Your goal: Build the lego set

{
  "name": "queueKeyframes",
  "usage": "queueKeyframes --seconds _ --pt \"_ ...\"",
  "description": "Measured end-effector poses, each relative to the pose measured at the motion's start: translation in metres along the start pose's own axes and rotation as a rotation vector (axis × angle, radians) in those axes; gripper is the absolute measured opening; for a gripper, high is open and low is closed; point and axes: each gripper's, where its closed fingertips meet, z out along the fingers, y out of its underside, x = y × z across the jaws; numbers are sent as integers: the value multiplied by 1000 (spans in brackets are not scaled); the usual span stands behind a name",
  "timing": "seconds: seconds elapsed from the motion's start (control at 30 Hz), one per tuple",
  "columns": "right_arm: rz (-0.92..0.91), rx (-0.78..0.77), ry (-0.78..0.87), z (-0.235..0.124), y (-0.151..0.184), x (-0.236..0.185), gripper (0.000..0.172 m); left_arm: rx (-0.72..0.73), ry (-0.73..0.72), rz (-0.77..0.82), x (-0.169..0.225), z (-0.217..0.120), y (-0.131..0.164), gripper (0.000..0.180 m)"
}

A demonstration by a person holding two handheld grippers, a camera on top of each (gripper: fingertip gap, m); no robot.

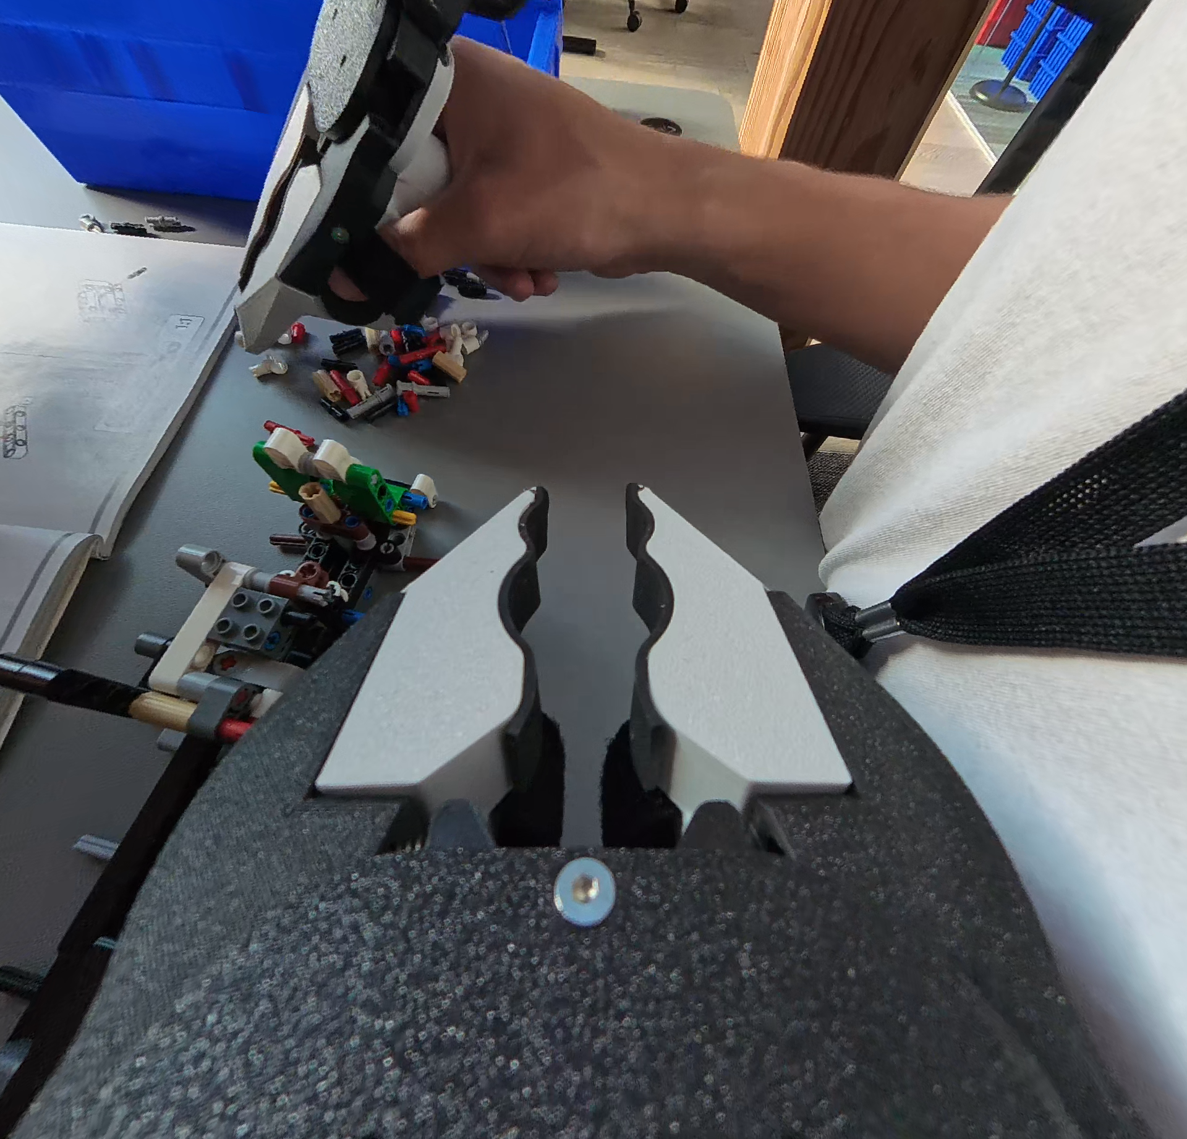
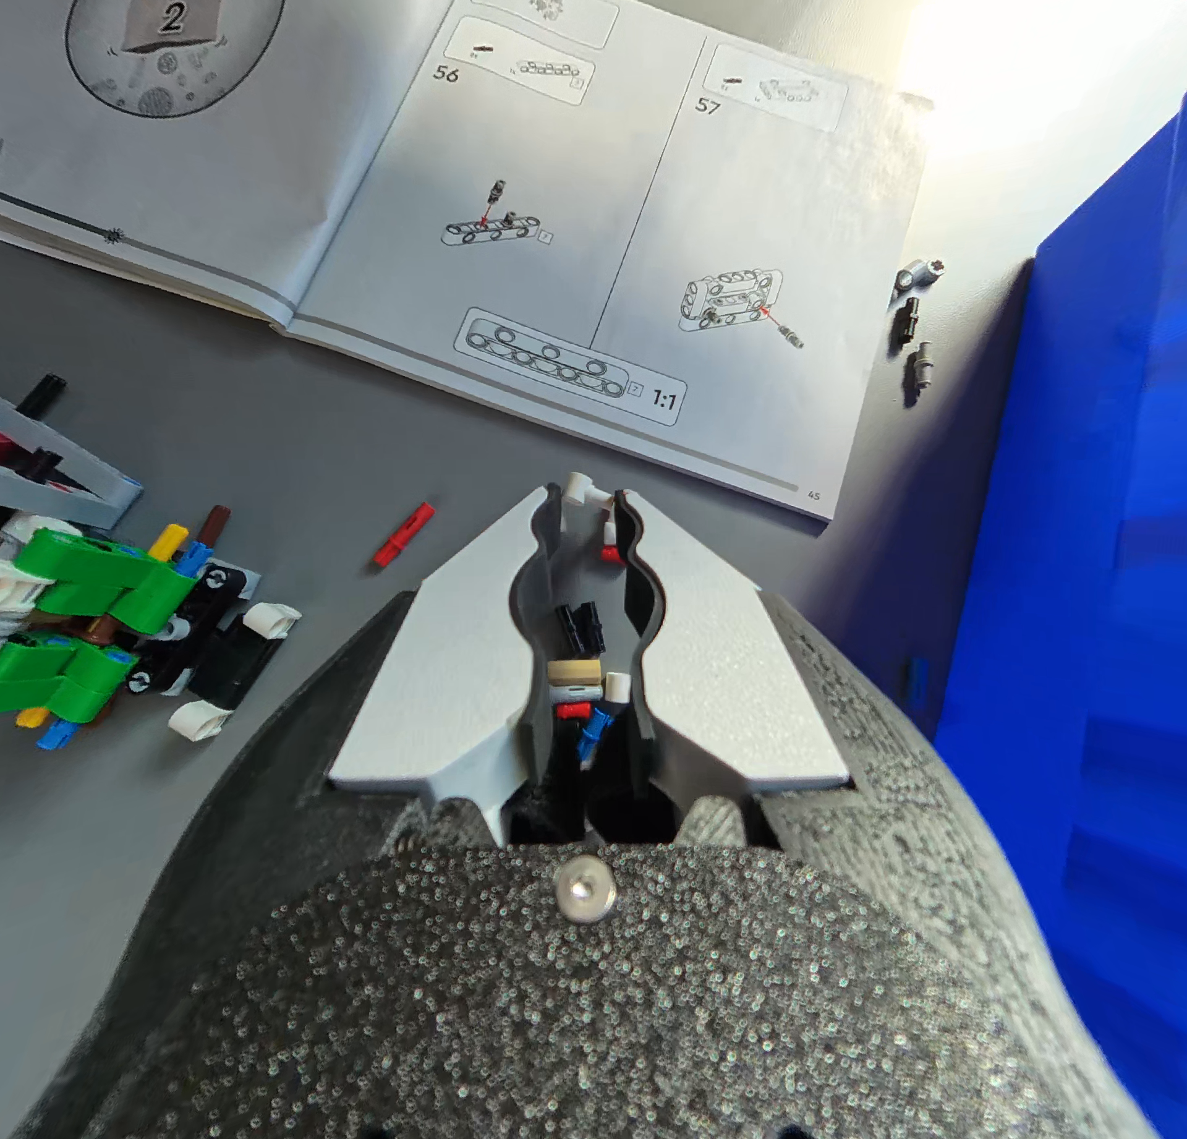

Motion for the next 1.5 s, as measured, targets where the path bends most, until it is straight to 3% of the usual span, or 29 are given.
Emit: queueKeyframes --seconds 0.13,0.3,0.53,0.77,1.03,1.5 --pt "-22 -3 24 0 1 1 19 -2 0 -4 -1 0 1 22" --pt "-21 59 -18 -31 8 -8 21 -11 0 -11 -1 0 4 22" --pt "-58 106 -78 -67 49 -32 18 -26 -14 -38 -4 -5 10 22" --pt "-34 93 43 -65 69 -31 21 -49 -28 2 4 -8 9 22" --pt "-85 86 119 -57 69 -27 22 -47 -31 13 14 -9 7 22" --pt "-76 104 74 -67 70 -31 15 -44 -36 10 16 -8 4 22"
